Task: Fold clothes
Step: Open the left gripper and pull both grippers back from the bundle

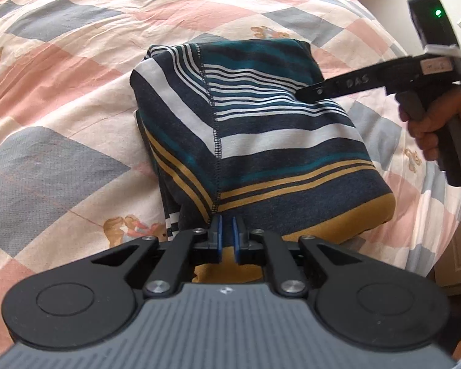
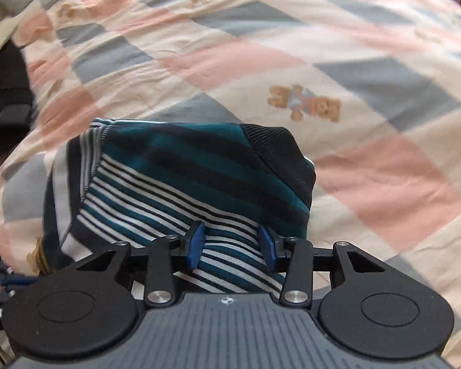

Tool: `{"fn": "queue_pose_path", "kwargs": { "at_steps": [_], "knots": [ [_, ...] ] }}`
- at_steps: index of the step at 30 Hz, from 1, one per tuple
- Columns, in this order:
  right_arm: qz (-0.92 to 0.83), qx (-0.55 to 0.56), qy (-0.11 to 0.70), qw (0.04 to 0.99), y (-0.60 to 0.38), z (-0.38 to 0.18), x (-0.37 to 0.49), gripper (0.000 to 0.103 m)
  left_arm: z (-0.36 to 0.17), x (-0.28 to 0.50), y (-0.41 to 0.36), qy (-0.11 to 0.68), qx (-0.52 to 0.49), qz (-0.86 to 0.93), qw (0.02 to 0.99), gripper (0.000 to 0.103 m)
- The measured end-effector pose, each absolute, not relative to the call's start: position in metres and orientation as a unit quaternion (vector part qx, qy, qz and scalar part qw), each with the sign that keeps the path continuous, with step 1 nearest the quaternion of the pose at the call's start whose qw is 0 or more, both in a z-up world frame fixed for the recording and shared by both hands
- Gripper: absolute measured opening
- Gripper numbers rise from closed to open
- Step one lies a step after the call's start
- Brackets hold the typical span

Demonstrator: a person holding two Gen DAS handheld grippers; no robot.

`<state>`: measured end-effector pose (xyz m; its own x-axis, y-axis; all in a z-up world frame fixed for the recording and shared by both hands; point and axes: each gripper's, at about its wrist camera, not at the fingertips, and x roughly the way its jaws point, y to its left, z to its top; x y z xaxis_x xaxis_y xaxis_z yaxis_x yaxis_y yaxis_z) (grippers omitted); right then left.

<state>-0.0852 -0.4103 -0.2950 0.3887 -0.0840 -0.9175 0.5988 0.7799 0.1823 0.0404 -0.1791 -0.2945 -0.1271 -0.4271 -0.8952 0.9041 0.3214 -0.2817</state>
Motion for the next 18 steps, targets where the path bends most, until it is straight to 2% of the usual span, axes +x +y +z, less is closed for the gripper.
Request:
{"fn": "queue_pose_path", "kwargs": {
  "at_steps": [4,6,8,11,18],
  "knots": [
    [-0.215,0.255,0.502,0.798,-0.407,-0.279,-0.093,0.045,-0.279,0.034,-0.188,0.541,0.239,-0.494,0.637,0.008],
    [-0.219,0.268,0.493,0.798,-0.4,-0.268,-0.1,0.053,-0.263,0.03,-0.194,0.548,0.243,-0.465,0.652,0.008],
    [-0.216,0.279,0.494,0.794,-0.393,-0.26,-0.109,0.056,-0.245,0.024,-0.198,0.548,0.245,-0.435,0.671,0.015],
    [-0.198,0.291,0.502,0.79,-0.382,-0.251,-0.125,0.065,-0.216,0.012,-0.202,0.538,0.241,-0.398,0.703,0.021],
    [-0.122,0.283,0.5,0.809,-0.373,-0.225,-0.174,0.067,-0.168,-0.048,-0.2,0.52,0.22,-0.305,0.767,0.033]
  ]
}}
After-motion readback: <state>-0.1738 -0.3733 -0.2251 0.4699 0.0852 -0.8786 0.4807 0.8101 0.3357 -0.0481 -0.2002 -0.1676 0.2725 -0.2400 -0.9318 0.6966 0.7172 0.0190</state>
